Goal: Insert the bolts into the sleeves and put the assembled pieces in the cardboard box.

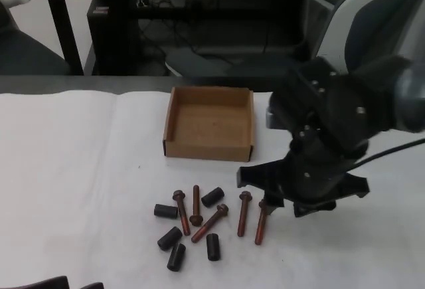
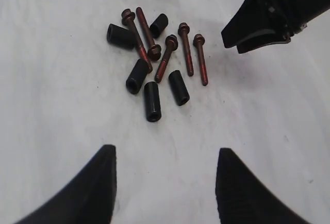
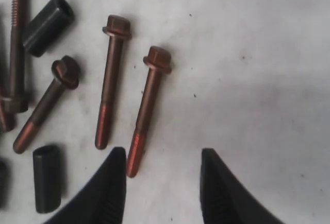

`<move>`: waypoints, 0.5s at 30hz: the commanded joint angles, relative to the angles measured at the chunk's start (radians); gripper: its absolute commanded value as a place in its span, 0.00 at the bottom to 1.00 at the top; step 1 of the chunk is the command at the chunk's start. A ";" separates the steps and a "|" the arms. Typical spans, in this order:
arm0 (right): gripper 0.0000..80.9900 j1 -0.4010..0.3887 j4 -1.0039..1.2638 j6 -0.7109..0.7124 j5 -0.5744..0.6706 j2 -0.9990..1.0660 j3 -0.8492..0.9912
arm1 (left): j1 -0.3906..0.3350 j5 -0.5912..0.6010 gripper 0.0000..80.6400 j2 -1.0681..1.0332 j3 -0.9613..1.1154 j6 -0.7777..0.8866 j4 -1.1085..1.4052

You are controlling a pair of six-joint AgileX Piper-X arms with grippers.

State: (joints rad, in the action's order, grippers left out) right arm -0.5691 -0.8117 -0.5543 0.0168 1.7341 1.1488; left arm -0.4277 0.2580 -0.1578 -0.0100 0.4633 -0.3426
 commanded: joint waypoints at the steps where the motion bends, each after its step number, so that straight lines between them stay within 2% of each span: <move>1: 0.56 0.002 -0.016 0.008 -0.011 0.040 0.044 | -0.001 -0.003 0.71 0.004 0.010 0.003 0.004; 15: 0.56 -0.035 -0.016 -0.004 -0.011 0.074 0.066 | -0.001 -0.004 0.71 0.004 0.010 0.001 0.004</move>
State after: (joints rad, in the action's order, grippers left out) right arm -0.5910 -0.8213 -0.5543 0.0065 1.8068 1.2037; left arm -0.4277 0.2580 -0.1578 -0.0100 0.4633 -0.3426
